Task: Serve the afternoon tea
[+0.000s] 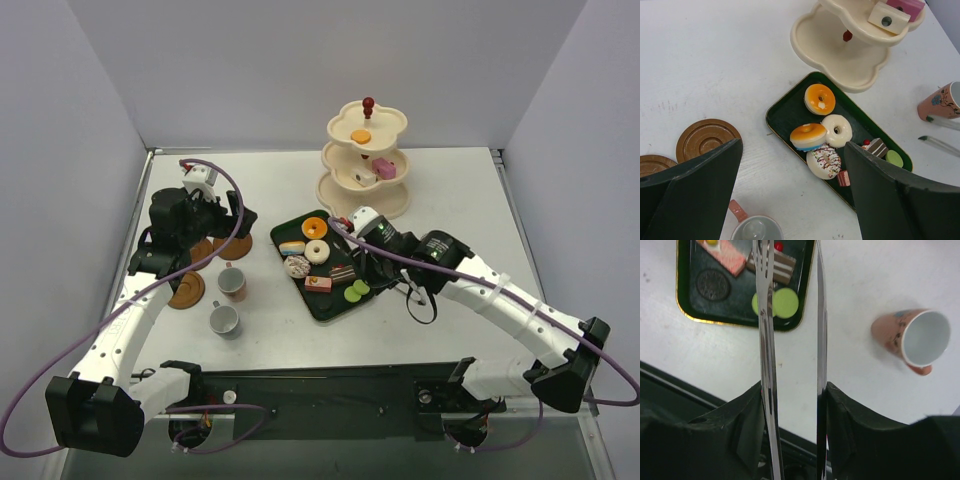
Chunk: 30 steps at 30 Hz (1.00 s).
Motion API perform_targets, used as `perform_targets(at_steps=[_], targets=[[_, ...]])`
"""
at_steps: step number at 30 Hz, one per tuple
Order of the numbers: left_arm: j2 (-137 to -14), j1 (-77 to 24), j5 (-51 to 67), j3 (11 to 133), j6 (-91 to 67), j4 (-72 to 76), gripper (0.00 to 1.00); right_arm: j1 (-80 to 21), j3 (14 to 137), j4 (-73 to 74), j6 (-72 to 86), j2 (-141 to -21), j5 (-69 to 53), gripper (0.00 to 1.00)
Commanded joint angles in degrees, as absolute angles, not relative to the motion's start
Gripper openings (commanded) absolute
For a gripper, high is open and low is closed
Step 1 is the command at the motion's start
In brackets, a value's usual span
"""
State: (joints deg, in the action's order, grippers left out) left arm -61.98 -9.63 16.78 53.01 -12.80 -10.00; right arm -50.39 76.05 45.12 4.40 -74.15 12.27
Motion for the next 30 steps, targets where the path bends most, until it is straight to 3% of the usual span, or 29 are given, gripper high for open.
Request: perform_targets(at_steps=[1,10,18,30], targets=[[-62.14,-9.32,17.05,54.05,-12.66,-7.47,0.94,-52.64,69.88,47.11,10.72,-70.84,9.06,0.41],[-62.67,-9.40,16.96,54.05,-12.48,-7.73,0.94,-57.22,63.37,43.69,10.02,-72.15,5.19,0.39],[-62.84,-9.32,16.35,54.05,-12.30,-7.73,0.94,-57.57,64.07,41.31,4.93,-77.78,3.51,0.43],[-63.11,-9.32,16.52,54.23,-12.13,-7.82,0.94,-57.57,66.27,40.17,2.46,-83.76,7.47,0.39]])
